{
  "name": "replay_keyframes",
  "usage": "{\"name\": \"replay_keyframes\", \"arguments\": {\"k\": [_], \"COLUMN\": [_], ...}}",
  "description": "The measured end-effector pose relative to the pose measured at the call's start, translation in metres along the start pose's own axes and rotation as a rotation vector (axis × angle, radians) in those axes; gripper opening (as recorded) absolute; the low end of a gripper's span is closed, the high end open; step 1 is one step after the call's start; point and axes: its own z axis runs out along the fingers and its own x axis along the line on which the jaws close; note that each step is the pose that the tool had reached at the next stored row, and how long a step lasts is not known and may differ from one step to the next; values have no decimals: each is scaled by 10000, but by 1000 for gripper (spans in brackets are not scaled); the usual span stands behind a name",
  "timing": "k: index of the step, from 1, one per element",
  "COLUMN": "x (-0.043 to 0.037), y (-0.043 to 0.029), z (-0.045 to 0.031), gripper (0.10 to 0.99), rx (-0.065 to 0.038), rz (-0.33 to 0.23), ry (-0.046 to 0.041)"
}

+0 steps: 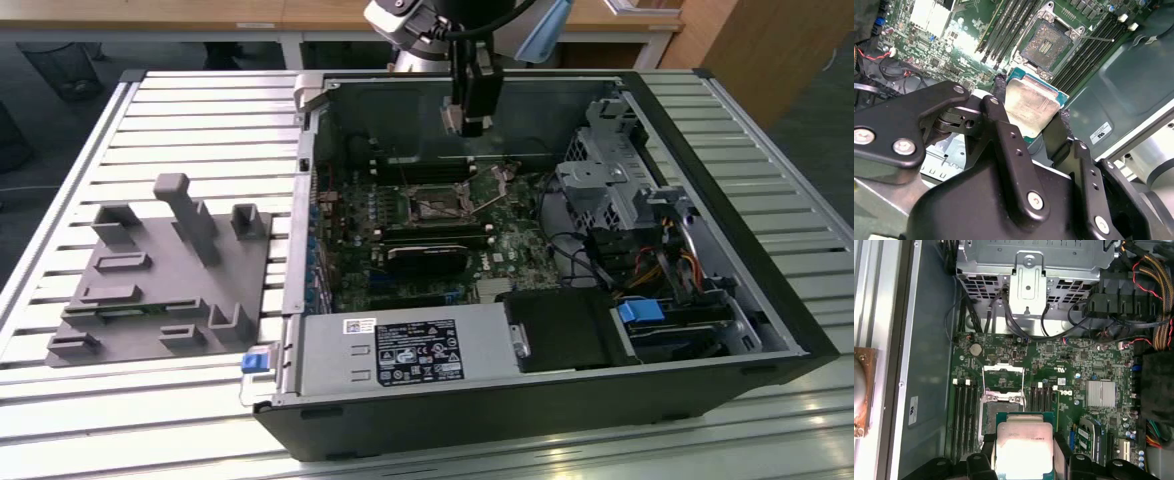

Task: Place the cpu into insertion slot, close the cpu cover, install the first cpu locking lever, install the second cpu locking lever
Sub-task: 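Place the cpu into insertion slot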

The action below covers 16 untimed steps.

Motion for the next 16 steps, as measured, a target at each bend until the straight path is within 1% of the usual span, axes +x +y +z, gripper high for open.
{"name": "replay_keyframes", "arguments": {"k": [16], "x": [-1], "y": [-2], "z": [24], "gripper": [541], "rx": [-3], "rz": [176], "ry": [-17]}}
